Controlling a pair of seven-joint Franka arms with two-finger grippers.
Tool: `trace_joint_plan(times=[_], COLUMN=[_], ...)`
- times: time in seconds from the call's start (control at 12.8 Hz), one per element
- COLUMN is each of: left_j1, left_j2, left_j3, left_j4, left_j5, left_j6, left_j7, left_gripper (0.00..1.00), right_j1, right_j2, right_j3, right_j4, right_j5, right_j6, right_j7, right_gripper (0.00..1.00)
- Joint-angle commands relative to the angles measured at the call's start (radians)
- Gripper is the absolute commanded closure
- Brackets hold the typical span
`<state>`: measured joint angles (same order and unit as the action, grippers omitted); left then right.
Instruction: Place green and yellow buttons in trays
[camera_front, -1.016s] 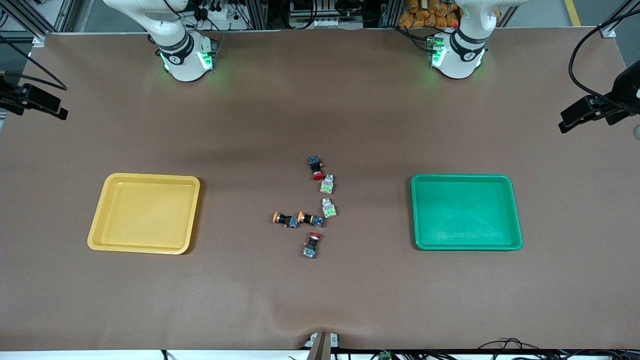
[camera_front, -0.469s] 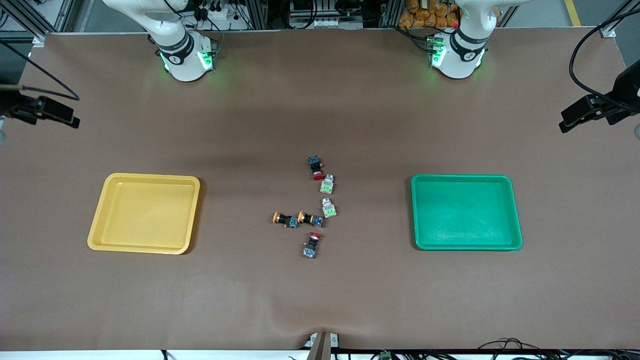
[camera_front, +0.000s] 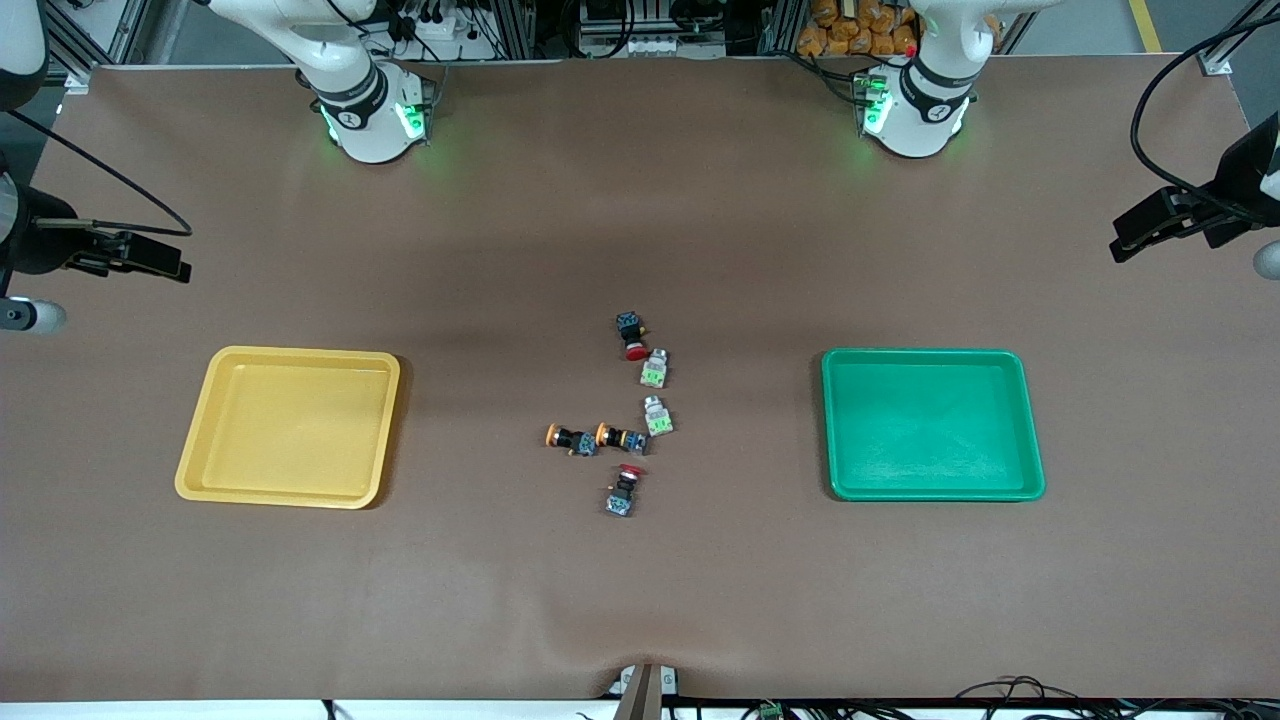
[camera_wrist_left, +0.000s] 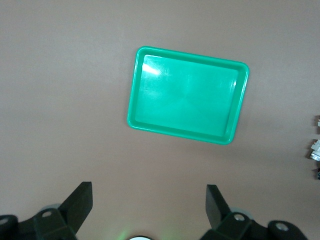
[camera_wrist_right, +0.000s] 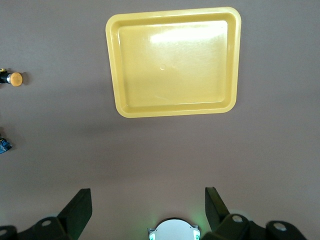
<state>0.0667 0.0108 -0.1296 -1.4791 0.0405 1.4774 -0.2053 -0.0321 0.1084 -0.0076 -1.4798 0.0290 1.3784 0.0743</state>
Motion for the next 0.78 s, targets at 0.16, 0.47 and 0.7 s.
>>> trace_joint_plan(times=[0.16,0.47,0.7], left_j1=[-0.002,-0.005,-0.007], left_j2=[-0.003,0.018,0.075], left_j3=[0.001,-0.024,-0.086], left_j4=[0.008,0.0,0.0], left_j5=[-0.021,-0.028,-0.028], left_j6=[-0.017,-0.015,0.015], left_j7=[0.001,-0.003,-0.029], left_gripper=[0.0,0.0,0.0], right_j1=[-0.028,-0.003,-0.002], right_j2=[-0.006,-0.001,0.011], right_j3=[0.005,0.006,0.006], right_j4=[-0.008,-0.016,-0.033], right_j5=[0.012,0.011,0.011], right_j6=[-0.09,-0.124,-0.134], right_j7=[0.012,0.016,0.024], right_gripper=[0.0,0.0,0.0])
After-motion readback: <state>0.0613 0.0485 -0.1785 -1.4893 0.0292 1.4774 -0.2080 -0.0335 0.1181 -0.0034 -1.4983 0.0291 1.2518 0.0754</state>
